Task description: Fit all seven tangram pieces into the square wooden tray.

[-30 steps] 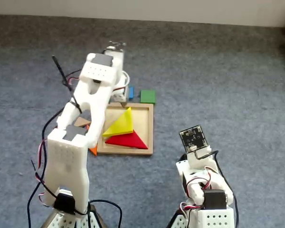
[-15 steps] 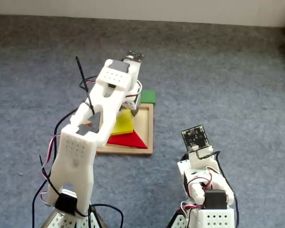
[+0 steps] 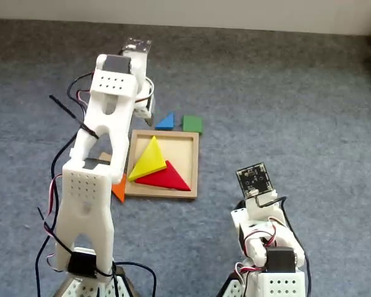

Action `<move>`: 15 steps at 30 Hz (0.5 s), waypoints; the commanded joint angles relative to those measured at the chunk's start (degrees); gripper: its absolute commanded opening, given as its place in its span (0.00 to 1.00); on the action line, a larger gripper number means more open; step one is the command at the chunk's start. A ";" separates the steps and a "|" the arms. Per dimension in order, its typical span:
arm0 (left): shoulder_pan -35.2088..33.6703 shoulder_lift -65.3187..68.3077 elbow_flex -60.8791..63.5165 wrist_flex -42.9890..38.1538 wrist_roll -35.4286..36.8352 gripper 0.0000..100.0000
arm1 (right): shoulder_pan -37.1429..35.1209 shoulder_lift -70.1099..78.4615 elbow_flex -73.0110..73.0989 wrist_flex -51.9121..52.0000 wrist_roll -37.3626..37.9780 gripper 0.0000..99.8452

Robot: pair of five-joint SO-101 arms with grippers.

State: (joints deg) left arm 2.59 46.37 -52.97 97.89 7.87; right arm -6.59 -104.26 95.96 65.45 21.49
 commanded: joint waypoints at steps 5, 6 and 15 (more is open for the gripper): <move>4.00 -1.19 -2.07 3.25 -0.09 0.19 | 1.10 -0.92 6.64 -1.19 0.70 0.08; 5.05 -1.19 -0.66 3.25 -0.09 0.19 | 1.10 -0.92 6.64 -1.19 0.70 0.08; 12.79 -12.70 14.73 3.25 -0.18 0.19 | 1.19 -0.92 6.64 -2.07 0.70 0.08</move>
State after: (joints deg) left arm 12.26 42.42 -41.98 100.53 7.87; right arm -6.68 -104.26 95.96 65.45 21.49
